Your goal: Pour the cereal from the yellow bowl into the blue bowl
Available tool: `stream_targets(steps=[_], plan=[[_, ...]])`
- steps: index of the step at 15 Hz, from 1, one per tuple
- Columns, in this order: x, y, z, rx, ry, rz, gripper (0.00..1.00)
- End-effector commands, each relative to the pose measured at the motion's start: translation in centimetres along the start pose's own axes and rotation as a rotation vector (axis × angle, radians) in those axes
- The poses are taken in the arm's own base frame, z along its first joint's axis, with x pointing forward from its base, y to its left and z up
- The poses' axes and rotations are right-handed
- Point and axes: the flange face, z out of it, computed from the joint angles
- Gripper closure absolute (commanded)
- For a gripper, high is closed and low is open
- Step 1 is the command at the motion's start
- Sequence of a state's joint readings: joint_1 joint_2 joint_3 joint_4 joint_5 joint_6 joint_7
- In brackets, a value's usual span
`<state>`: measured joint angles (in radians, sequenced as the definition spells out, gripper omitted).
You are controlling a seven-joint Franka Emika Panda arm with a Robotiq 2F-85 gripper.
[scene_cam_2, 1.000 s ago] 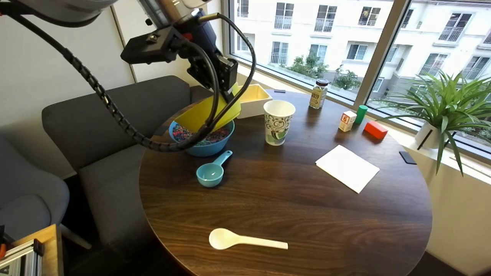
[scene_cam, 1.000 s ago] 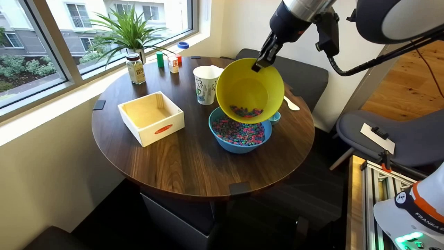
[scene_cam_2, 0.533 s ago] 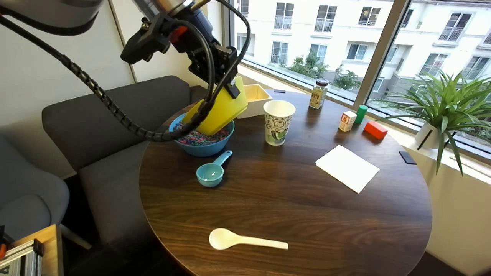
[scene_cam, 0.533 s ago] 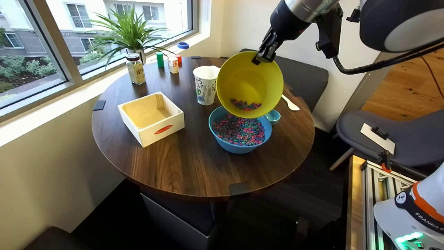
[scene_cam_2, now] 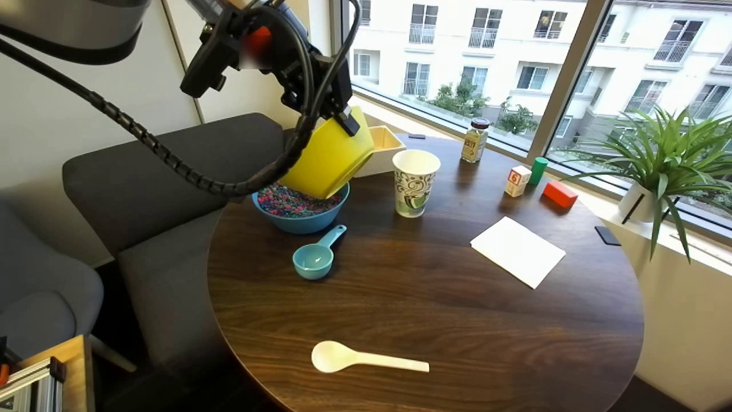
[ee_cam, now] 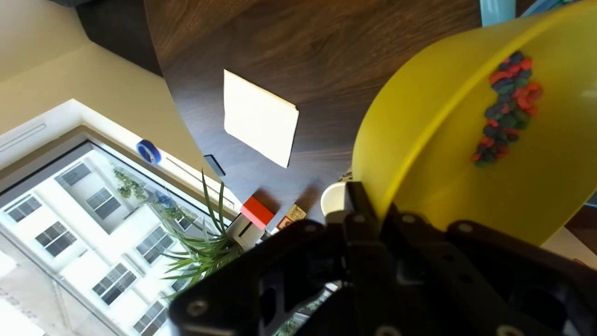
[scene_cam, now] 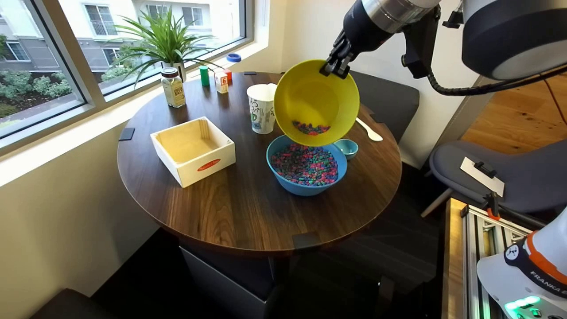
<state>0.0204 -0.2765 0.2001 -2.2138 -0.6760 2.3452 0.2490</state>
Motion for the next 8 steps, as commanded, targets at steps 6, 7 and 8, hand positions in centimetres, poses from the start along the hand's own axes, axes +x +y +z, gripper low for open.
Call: stream_targets(steps=[6,7,8], plan=[[0.2,-1.6,-1.4,-0.123,0.073,-0.087,0.99],[0.2,-1.8,-1.5,-0.137,0.079,-0.097,0.99],[0.3,-2.1,-1.6,-0.149,0.084,-0.109,0.99]])
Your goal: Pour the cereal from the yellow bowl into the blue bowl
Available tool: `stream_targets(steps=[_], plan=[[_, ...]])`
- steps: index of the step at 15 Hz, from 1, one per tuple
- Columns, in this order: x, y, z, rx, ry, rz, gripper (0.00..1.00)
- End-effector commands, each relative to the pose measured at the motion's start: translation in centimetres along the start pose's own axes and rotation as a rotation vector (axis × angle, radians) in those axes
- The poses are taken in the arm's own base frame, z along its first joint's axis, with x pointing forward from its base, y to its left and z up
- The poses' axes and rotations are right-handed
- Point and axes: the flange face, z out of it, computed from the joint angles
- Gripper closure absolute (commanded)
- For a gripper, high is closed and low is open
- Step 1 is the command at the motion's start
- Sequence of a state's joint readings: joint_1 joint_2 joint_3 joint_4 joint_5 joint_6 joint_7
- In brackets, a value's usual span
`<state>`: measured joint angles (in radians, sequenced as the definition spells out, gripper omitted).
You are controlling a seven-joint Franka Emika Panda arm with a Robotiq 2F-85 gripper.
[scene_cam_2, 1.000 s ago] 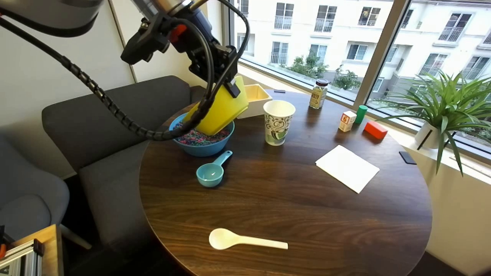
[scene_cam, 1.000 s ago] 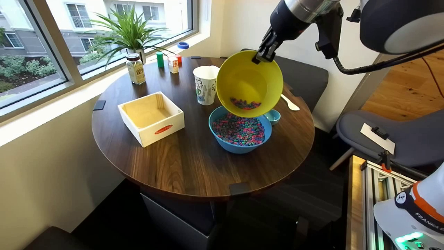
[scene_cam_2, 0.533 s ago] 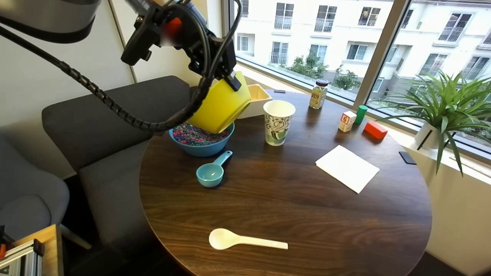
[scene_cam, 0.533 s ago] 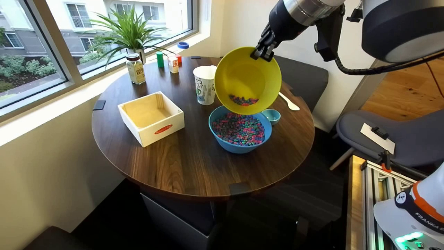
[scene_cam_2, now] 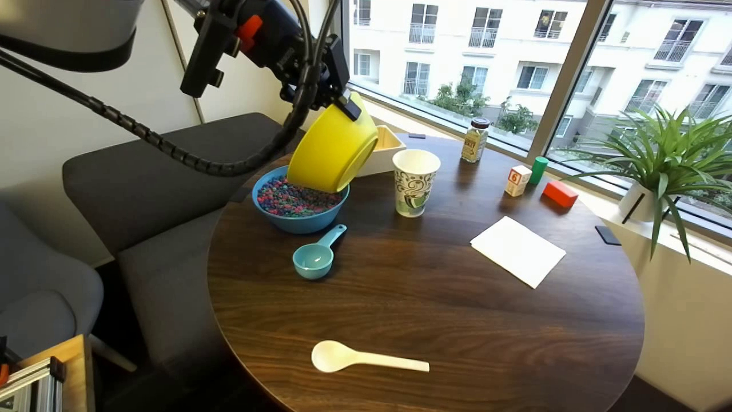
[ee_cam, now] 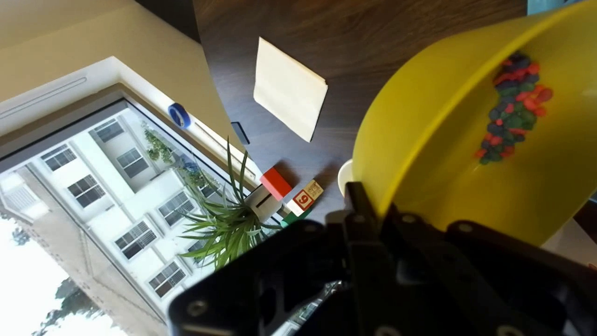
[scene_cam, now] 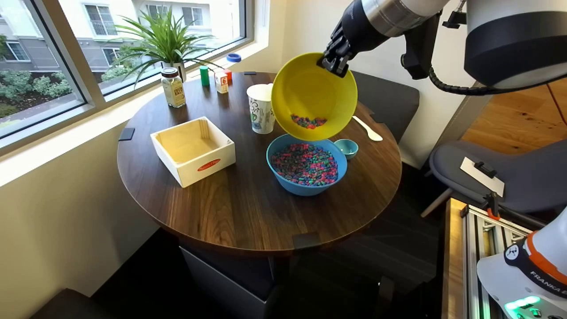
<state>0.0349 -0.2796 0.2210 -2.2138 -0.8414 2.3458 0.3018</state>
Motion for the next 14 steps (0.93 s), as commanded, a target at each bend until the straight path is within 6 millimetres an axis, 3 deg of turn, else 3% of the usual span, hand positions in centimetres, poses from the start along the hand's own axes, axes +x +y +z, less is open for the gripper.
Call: stream_targets(steps=[1,14], plan=[[-0.2,-1.0,-0.7,-0.044,0.028,-0.028,0.99],[-0.3,-5.1,-1.8,-0.170,0.092,-0.197,0.98]])
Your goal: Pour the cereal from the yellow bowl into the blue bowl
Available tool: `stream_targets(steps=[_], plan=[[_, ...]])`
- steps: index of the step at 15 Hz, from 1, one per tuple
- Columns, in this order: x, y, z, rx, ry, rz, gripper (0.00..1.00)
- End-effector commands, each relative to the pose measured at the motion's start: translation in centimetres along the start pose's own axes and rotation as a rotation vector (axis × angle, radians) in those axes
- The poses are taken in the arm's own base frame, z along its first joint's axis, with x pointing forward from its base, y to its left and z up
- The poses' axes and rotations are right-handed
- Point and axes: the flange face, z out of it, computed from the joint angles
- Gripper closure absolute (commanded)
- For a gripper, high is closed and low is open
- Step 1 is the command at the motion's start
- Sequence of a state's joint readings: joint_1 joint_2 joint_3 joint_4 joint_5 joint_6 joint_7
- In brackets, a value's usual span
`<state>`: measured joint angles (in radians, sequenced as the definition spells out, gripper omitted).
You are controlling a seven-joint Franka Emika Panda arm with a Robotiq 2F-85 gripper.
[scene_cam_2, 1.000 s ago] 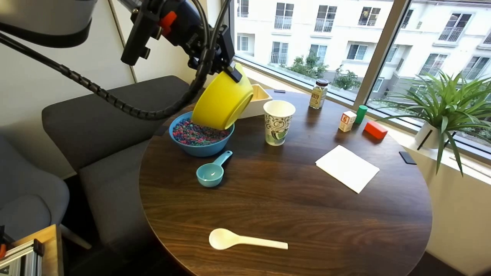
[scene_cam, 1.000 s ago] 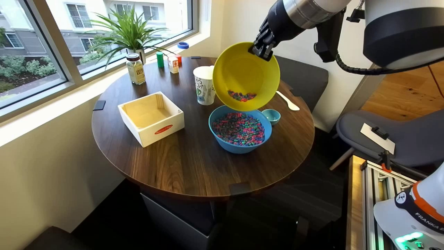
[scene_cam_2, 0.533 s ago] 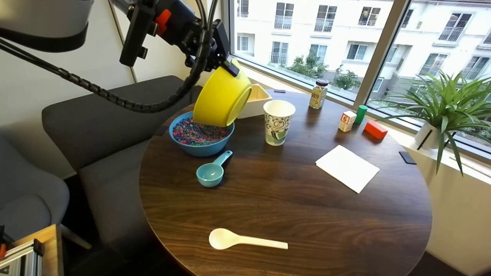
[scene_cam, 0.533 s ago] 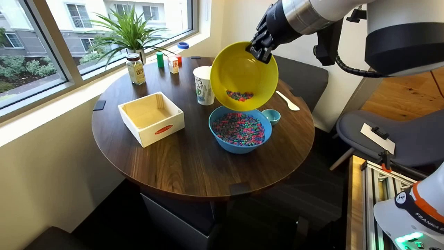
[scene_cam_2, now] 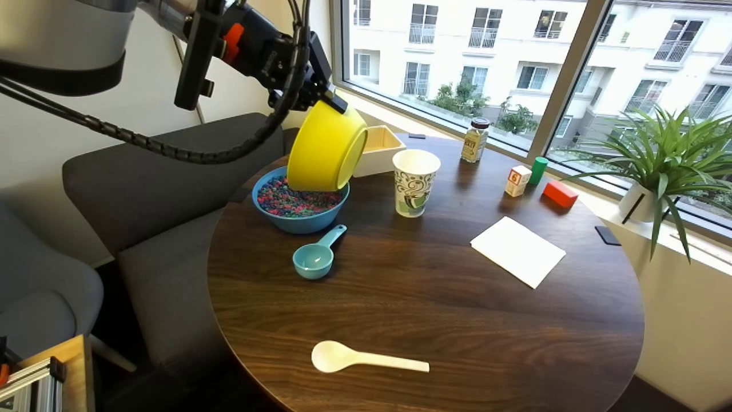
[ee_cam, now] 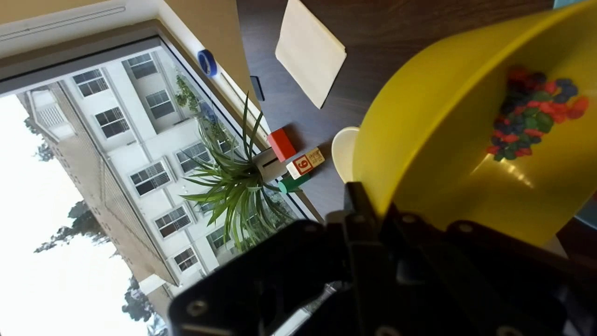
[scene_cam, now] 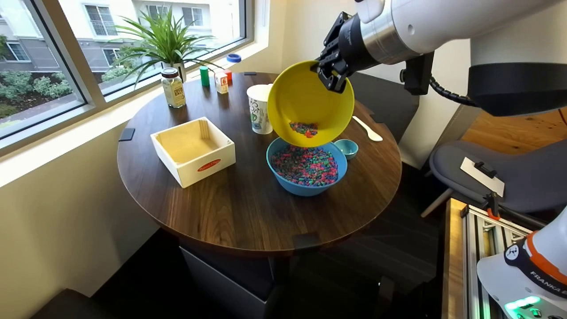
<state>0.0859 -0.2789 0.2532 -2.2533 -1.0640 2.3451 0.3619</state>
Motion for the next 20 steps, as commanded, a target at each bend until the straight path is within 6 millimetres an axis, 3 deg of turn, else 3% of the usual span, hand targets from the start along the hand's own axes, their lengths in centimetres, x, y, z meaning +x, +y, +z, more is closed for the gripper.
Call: stream_targets(steps=[1,20], plan=[[-0.2,-1.0,-0.7,-0.065,0.014,-0.032,0.98],[0.5,-3.4,-2.3,-0.253,0.058,-0.180,0.99]])
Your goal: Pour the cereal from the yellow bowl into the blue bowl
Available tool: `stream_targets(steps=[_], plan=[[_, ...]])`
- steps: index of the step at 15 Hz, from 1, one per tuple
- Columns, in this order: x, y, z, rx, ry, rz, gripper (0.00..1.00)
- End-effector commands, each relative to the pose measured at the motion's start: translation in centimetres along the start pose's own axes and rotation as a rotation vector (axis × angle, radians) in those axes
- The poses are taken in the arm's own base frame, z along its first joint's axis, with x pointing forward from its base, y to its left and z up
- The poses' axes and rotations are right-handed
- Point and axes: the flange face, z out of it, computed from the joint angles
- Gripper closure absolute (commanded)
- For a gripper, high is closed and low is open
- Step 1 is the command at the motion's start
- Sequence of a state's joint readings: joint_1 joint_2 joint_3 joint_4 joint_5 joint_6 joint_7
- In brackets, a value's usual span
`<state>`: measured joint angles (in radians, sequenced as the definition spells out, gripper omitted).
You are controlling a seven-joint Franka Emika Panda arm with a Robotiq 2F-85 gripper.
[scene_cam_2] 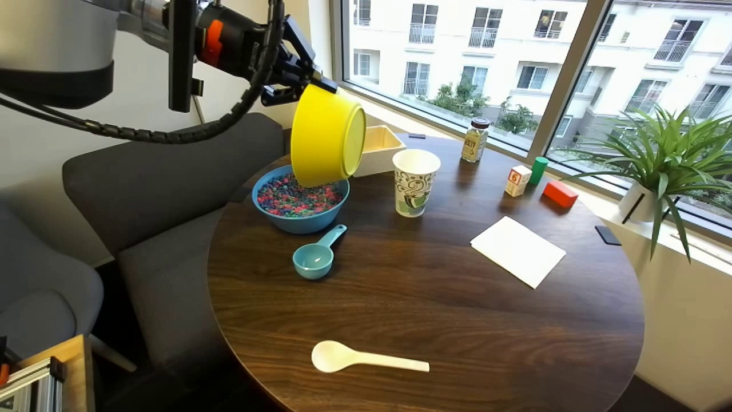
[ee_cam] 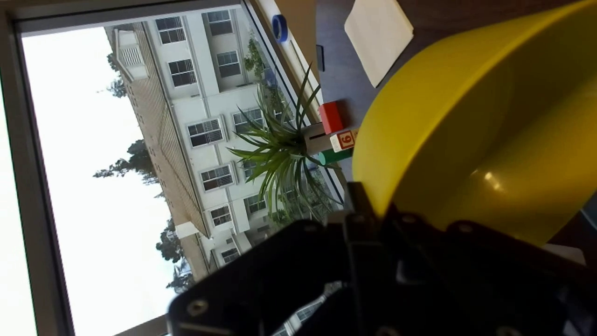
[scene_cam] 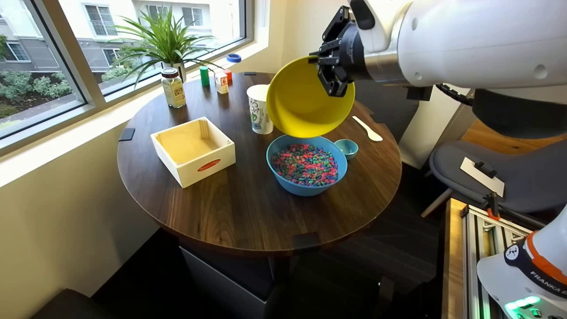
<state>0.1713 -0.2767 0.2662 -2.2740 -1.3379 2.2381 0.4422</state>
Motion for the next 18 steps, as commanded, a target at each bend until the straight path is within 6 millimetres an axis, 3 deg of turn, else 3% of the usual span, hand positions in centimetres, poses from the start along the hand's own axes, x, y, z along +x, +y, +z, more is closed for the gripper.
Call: stream_targets(steps=[1,12,18], plan=[[-0.02,-0.57,-0.55,-0.060,0.004,-0.023,0.99],[0.61,-0.87,-0.87,-0.166,0.047,-0.096,0.99],[0.72,-0.69,-0.93,-0.101,0.033,-0.048,0.99]])
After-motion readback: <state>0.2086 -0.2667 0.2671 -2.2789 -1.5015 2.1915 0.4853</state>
